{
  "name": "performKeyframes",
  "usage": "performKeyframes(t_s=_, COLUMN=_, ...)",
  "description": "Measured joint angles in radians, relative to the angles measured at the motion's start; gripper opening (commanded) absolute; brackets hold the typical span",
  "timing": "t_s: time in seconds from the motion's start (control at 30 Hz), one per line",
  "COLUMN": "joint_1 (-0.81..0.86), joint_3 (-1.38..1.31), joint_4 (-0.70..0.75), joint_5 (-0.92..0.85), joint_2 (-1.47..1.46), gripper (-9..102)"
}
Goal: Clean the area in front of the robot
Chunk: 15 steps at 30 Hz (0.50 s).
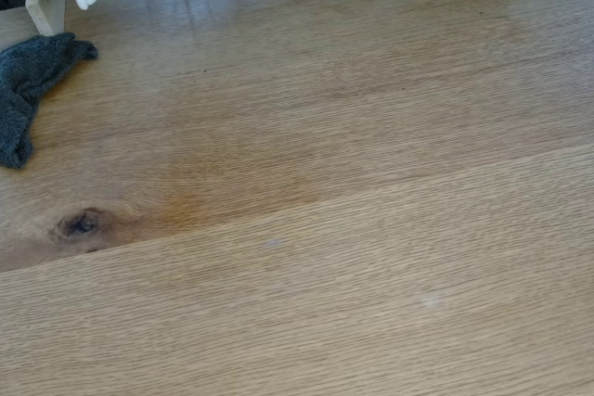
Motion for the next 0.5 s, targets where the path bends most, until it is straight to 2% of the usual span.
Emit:
performKeyframes(t_s=0.13, joint_1=-0.011, joint_3=0.0, joint_4=-0.123, joint_5=-0.04, joint_2=-0.147, gripper=2)
performKeyframes(t_s=0.27, joint_1=-0.048, joint_3=-0.048, joint_4=-0.249, joint_5=-0.072, joint_2=-0.368, gripper=19)
performKeyframes(t_s=0.37, joint_1=-0.044, joint_3=-0.172, joint_4=-0.318, joint_5=-0.069, joint_2=-0.568, gripper=28)
performKeyframes(t_s=0.5, joint_1=0.057, joint_3=-0.351, joint_4=-0.403, joint_5=-0.072, joint_2=-0.825, gripper=35)
